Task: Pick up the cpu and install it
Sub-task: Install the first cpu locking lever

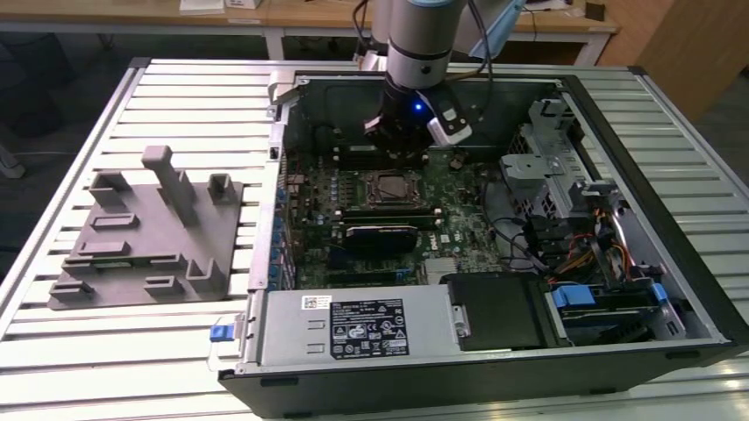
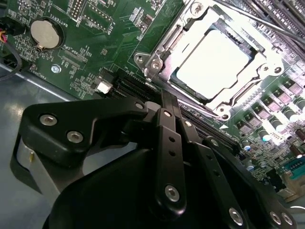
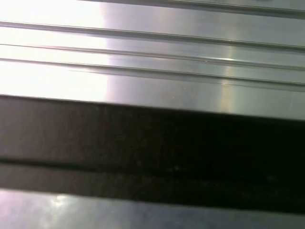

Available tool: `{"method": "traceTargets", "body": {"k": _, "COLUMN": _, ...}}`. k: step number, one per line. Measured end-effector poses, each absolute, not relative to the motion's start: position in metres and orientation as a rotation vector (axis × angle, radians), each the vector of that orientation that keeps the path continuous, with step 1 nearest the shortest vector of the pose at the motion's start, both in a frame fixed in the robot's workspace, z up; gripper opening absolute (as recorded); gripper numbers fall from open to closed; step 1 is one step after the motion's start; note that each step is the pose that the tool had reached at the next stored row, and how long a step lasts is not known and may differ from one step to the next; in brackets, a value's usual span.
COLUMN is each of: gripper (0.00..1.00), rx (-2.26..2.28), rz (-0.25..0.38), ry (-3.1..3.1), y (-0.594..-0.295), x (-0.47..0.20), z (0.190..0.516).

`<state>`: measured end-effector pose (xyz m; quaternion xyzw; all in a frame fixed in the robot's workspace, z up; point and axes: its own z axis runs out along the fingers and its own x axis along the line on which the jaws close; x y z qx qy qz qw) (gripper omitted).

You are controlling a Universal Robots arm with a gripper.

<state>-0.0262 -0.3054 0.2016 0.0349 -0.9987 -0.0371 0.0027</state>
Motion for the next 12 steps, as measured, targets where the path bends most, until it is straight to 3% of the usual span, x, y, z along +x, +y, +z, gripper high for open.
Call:
{"method": "traceTargets", "body": {"k": 7, "gripper": 0.11, "rx": 0.109, "rz": -0.046, "ry": -3.129, "y": -0.3054, "x": -0.0256, "z": 0.1991}}
{"method": "traceTargets", "body": {"k": 12, "gripper": 0.11, "rx": 0.109, "rz": -0.036, "ry": -3.128, "y": -0.3055, "x": -0.0253, "z": 0.198}}
